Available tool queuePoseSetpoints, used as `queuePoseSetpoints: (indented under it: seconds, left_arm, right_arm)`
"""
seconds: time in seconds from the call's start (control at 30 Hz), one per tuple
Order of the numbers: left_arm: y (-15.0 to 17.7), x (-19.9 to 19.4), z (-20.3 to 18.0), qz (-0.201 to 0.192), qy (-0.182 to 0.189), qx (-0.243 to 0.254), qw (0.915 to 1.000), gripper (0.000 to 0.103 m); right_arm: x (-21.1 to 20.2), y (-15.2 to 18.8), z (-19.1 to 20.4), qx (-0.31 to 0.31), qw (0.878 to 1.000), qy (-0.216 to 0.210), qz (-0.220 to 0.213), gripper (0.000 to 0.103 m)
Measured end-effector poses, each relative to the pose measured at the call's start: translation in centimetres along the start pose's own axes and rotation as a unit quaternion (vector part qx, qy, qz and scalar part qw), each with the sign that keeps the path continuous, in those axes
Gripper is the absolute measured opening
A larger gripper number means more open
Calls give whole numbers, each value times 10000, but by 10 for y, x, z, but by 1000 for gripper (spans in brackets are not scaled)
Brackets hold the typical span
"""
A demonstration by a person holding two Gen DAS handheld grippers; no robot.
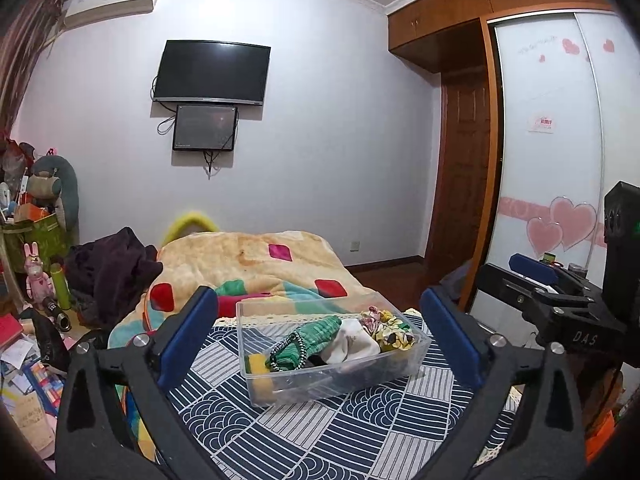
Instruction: Organize soft objects
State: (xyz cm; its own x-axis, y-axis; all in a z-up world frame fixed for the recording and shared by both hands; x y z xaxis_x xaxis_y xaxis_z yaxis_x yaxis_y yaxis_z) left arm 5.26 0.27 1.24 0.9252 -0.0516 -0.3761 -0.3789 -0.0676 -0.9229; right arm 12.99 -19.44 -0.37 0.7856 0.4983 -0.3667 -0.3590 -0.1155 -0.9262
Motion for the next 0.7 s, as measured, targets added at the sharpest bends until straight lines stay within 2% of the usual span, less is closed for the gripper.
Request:
queuePoseSetpoints:
  seconds: [0.7]
  left_arm:
    - [2, 1, 2, -1, -81, -13, 10000, 103]
  right_arm:
    - [-5, 0, 3, 22, 10000, -43, 12, 103]
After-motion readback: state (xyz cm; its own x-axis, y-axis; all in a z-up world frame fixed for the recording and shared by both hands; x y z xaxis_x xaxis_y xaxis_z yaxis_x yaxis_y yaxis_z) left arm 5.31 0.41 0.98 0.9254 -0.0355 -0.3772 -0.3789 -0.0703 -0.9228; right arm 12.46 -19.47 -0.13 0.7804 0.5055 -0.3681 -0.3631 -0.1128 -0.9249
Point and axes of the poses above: each gripper's, at about its wrist camera, not at the fingertips, and x roughly the way its jaws point, z to its left, y to its underside, the point moved 2 cm from there along x, roughly the way its jaws point, and after that the axes turned 10 degrees about z, right-handed, at the moved point
